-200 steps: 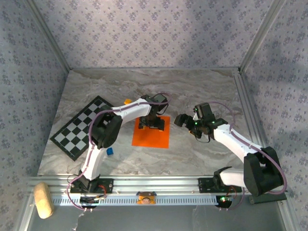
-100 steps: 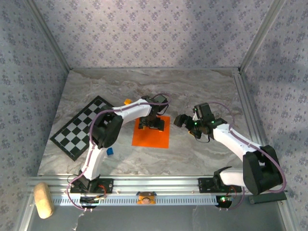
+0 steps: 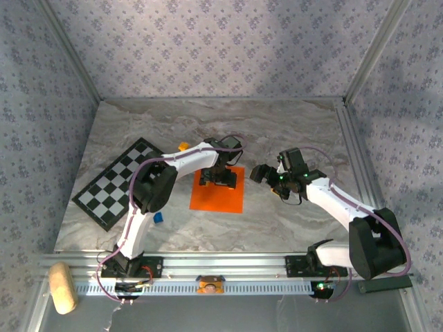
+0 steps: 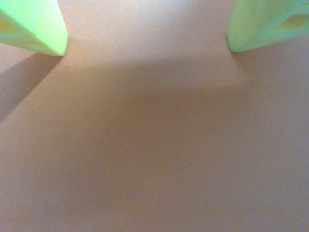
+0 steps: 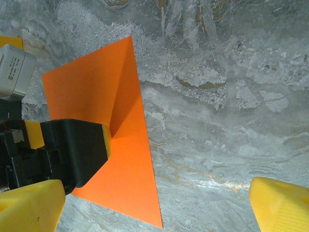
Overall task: Fold a paper plane with a square sheet of paper (pick it up from the middle)
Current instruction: First fold the square sheet of paper in half at the center of the table.
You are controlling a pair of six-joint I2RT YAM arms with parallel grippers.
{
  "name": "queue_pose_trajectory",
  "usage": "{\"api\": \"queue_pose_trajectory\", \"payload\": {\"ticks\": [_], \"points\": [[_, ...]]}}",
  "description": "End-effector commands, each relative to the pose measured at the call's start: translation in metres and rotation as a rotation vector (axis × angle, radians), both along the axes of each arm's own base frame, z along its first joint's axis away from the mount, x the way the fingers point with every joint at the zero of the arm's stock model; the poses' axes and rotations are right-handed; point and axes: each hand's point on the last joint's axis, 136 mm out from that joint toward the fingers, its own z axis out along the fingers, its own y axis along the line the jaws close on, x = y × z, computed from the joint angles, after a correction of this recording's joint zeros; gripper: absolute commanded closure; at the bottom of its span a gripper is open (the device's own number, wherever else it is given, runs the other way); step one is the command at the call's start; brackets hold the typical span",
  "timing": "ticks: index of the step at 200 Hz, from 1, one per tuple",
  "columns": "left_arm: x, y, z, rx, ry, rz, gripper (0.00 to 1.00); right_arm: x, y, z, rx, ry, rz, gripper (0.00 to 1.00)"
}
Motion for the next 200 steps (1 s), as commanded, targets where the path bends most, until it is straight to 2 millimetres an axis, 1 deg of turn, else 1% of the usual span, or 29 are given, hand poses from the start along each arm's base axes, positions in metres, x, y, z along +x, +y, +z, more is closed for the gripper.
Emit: {"api": "queue_pose_trajectory", "payload": {"ticks": [1, 19, 47, 73, 114, 161, 195, 200], "points": [[-0.021, 0.01, -0.042, 0.061, 0.103, 0.015, 0.15, 0.001, -0.001, -0.001, -0.009, 0.009, -0.005, 0.0], [-0.02, 0.011, -0.043, 0.065, 0.102, 0.015, 0.15, 0.002, -0.002, 0.0, 0.006, 0.015, -0.027, 0.0], [-0.02, 0.012, -0.043, 0.073, 0.102, 0.018, 0.15, 0.012, -0.003, 0.01, 0.026, -0.015, -0.062, 0.0], [-0.02, 0.012, -0.044, 0.076, 0.101, 0.018, 0.16, 0.015, -0.008, 0.016, 0.015, -0.042, -0.086, 0.0], [-0.023, 0.013, -0.045, 0.086, 0.106, 0.016, 0.16, 0.013, -0.012, 0.015, -0.002, -0.04, -0.094, 0.0], [-0.019, 0.007, -0.037, 0.065, 0.081, -0.001, 0.22, 0.014, -0.015, 0.017, -0.019, -0.04, -0.113, 0.0], [-0.012, 0.0, -0.026, 0.031, 0.03, -0.013, 0.33, 0.014, -0.023, 0.021, -0.054, -0.059, -0.139, 0.0], [-0.01, 0.001, -0.024, 0.035, 0.012, -0.014, 0.34, 0.014, -0.025, 0.022, -0.061, -0.061, -0.148, 0.0]]}}
